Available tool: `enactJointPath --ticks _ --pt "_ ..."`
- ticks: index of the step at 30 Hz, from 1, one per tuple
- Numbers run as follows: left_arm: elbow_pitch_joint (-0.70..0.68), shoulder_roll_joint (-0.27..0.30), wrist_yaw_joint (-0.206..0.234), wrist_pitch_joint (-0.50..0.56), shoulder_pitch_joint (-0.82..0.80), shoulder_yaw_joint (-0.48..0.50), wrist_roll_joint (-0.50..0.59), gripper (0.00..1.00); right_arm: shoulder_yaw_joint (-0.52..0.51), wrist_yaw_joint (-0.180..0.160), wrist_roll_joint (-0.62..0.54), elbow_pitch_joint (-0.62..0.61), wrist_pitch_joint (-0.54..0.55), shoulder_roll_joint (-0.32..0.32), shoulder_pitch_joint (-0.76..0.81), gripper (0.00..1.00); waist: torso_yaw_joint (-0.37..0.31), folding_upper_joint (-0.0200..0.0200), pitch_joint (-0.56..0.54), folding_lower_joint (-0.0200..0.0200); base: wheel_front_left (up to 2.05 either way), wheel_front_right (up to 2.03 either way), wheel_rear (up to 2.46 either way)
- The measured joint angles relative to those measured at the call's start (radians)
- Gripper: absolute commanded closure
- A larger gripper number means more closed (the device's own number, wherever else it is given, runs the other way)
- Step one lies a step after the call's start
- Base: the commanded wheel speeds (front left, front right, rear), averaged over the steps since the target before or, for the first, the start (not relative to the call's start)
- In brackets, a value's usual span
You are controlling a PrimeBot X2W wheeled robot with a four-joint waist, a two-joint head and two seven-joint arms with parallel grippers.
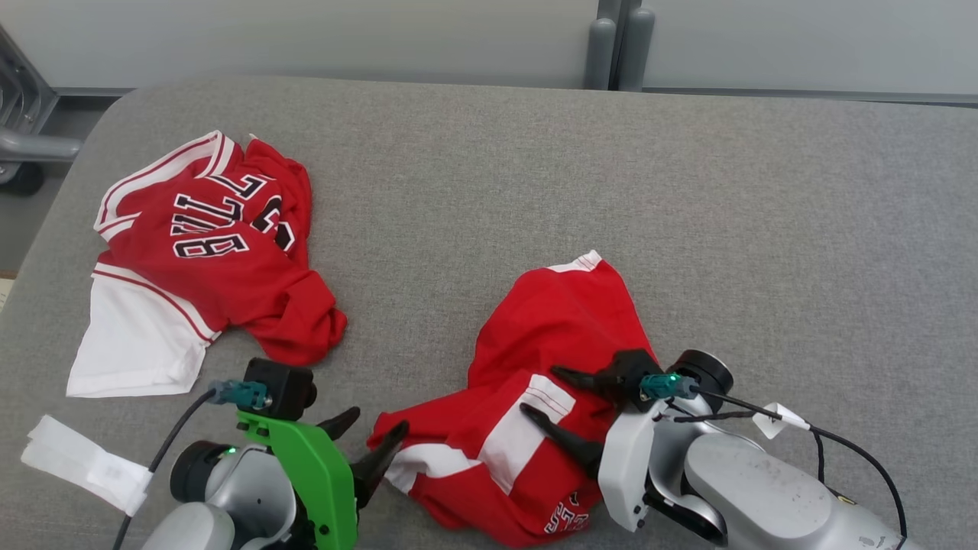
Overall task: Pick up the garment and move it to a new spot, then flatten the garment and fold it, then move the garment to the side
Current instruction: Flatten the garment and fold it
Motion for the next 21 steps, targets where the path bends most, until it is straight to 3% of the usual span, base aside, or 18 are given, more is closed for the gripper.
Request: enactJointPath --ticks 8,9,10,12,13,14,21 --pt "0.011 0.040 0.025 0.003 0.044 0.014 0.002 0.00 0.039 0.000 0.031 0.010 0.010 -0.004 -0.023 0.20 -0.001 0.0000 0.008 0.0000 0.00 0.00 0.00" --pt "0.013 0.042 0.026 0.004 0.052 0.016 0.002 0.00 0.044 0.000 0.036 0.010 0.010 -0.004 -0.026 0.30 -0.001 0.0000 0.009 0.0000 0.00 0.00 0.00" --pt "0.015 0.044 0.029 0.009 0.057 0.017 0.002 0.00 0.048 0.000 0.038 0.011 0.013 -0.004 -0.028 0.50 -0.001 0.0000 0.010 0.0000 0.00 0.00 0.00" --pt "0.017 0.050 0.033 0.011 0.063 0.023 -0.002 0.00 0.056 0.000 0.044 0.012 0.013 -0.004 -0.032 0.62 0.000 0.0000 0.012 0.0000 0.00 0.00 0.00" --pt "0.017 0.052 0.033 0.011 0.066 0.026 -0.006 0.00 0.060 0.000 0.047 0.013 0.013 -0.005 -0.035 0.73 0.000 0.0000 0.013 0.0000 0.00 0.00 0.00" --pt "0.017 0.053 0.033 0.011 0.070 0.030 -0.009 0.00 0.062 0.000 0.052 0.013 0.013 -0.006 -0.040 0.99 0.000 0.0000 0.014 0.0000 0.00 0.00 0.00" --pt "0.025 0.047 0.035 0.028 0.116 0.040 -0.077 0.00 0.041 0.000 0.074 0.007 0.002 -0.034 -0.083 1.00 -0.005 0.0000 0.021 0.0000 0.00 0.00 0.00"
